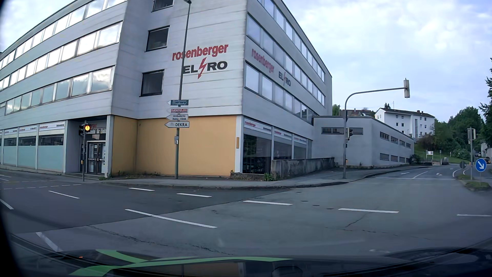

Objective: Follow the waypoints while adhering to traffic rules and regulations

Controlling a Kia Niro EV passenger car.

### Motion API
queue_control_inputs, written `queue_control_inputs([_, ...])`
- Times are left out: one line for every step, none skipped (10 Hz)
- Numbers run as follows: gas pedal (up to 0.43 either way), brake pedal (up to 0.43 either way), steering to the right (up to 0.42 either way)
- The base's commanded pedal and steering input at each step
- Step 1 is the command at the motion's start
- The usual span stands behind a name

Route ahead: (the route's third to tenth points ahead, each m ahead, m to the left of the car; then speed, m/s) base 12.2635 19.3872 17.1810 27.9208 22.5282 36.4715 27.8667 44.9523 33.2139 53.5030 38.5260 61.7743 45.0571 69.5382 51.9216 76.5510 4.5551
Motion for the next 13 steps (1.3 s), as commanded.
queue_control_inputs([0.138,0.000,-0.241])
queue_control_inputs([0.138,0.000,-0.252])
queue_control_inputs([0.138,0.000,-0.263])
queue_control_inputs([0.138,0.000,-0.269])
queue_control_inputs([0.130,0.000,-0.273])
queue_control_inputs([0.130,0.000,-0.278])
queue_control_inputs([0.130,0.000,-0.294])
queue_control_inputs([0.130,0.000,-0.311])
queue_control_inputs([0.130,0.000,-0.325])
queue_control_inputs([0.130,0.000,-0.333])
queue_control_inputs([0.130,0.000,-0.346])
queue_control_inputs([0.130,0.000,-0.355])
queue_control_inputs([0.098,0.000,-0.356])
